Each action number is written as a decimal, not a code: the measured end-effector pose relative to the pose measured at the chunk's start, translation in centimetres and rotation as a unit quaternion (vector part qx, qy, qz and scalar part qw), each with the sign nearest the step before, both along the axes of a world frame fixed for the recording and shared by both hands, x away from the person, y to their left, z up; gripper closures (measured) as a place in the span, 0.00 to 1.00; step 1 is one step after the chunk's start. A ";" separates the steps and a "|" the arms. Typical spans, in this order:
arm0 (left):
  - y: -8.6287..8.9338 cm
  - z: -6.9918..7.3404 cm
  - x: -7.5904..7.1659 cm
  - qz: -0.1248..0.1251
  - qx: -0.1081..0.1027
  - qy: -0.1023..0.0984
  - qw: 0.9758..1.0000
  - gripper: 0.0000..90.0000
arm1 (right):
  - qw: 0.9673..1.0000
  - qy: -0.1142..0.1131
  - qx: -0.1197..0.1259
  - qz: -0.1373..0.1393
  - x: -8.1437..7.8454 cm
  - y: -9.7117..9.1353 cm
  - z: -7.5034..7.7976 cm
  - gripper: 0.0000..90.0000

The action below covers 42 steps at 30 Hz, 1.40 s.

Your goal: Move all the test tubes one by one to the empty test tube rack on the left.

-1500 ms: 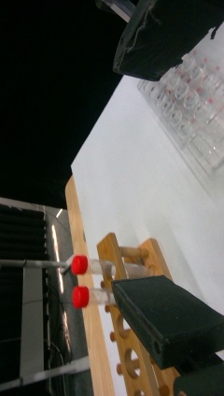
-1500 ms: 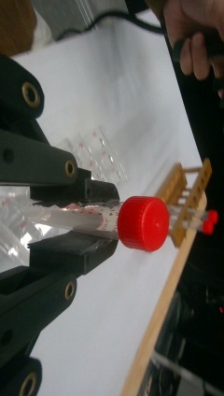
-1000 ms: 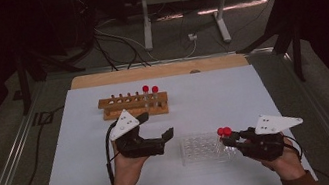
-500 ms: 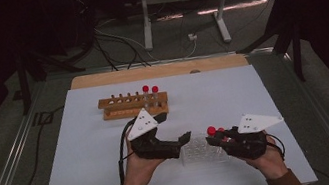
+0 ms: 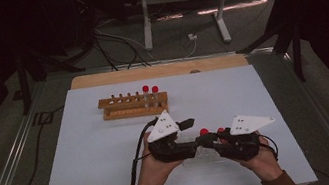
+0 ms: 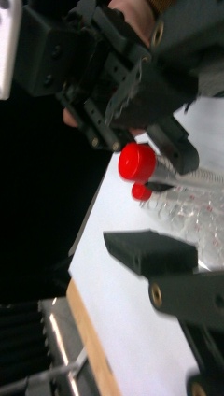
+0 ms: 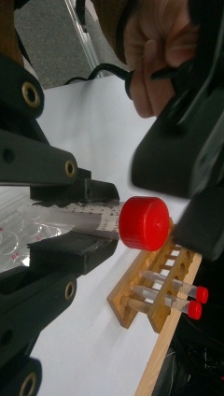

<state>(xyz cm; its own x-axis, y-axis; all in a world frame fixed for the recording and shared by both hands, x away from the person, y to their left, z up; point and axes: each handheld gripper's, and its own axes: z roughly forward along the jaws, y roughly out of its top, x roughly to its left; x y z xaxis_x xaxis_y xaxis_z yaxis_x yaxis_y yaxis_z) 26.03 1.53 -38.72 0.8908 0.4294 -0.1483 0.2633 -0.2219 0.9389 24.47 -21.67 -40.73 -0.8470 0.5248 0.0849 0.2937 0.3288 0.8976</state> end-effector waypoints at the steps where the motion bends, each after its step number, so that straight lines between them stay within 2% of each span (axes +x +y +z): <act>1: -0.1 -0.1 0.0 -0.003 0.000 0.000 1.000 0.54 | 1.000 0.001 -0.001 0.001 0.0 0.0 0.0 0.83; 5: -0.4 -0.2 0.0 -0.014 0.005 0.005 1.000 0.69 | 1.000 0.001 -0.003 0.003 0.0 0.2 -0.1 0.83; 9: -0.5 -0.3 0.0 -0.018 0.012 0.004 1.000 0.77 | 1.000 0.002 -0.003 0.003 0.0 0.2 -0.1 0.83; 14: -0.5 -0.3 -0.1 -0.016 0.011 0.000 1.000 0.79 | 1.000 0.003 0.001 0.007 0.0 0.2 -0.1 0.82; 20: 0.1 -0.1 0.3 0.004 0.013 -0.007 1.000 0.79 | 1.000 0.002 0.011 0.009 0.1 0.0 -0.1 0.53; 24: 0.8 0.1 0.6 0.022 0.015 -0.013 1.000 0.79 | 1.000 0.001 0.012 -0.013 0.3 -0.4 0.0 0.35; 28: 1.7 0.2 0.9 0.039 0.011 -0.014 0.999 0.79 | 0.999 -0.004 0.012 -0.039 0.6 -0.9 -0.1 0.23; 34: 3.1 0.3 1.6 0.066 0.007 -0.015 0.998 0.79 | 0.997 -0.012 0.003 -0.072 0.8 -1.4 -0.3 0.12; 42: 5.0 0.3 3.3 0.104 0.007 -0.015 0.994 0.79 | 0.996 -0.013 0.001 -0.085 1.0 -2.1 -0.8 0.03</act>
